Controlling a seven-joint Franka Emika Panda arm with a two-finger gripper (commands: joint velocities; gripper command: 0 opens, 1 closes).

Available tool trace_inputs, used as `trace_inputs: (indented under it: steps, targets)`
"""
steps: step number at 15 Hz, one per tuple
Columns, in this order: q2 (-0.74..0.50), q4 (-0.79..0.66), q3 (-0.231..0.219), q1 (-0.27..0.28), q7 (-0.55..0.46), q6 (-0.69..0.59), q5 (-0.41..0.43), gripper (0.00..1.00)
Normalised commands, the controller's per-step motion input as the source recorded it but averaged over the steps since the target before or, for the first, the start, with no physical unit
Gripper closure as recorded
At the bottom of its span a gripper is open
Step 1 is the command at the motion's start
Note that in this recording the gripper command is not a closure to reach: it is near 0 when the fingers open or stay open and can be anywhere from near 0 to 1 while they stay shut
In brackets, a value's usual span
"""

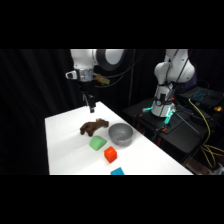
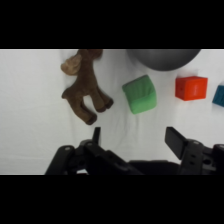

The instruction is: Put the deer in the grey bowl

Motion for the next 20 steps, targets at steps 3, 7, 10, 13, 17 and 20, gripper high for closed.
trace_inputs:
  steps: [3, 7, 10, 13, 17, 20]
  targets:
    - [0.43, 0.37, -0.083, -0.158, -0.01, 0.26, 0.165, 0.0]
    - [0.35, 0.19, -0.039, -0.13, 0.05, 0.25, 0.195, 0.0]
    - [0.34, 0.14, -0.02, -0.106, 0.07, 0.2, 0.172, 0.0]
    - [0.22, 0.1, 0.021, -0.079, 0.05, 0.07, 0.176, 0.0]
    - [0.1, 0.06, 0.071, -0.068, 0.03, -0.01, 0.183, 0.0]
    - [0.1, 0.09, 0.113, -0.11, -0.02, -0.07, 0.212, 0.0]
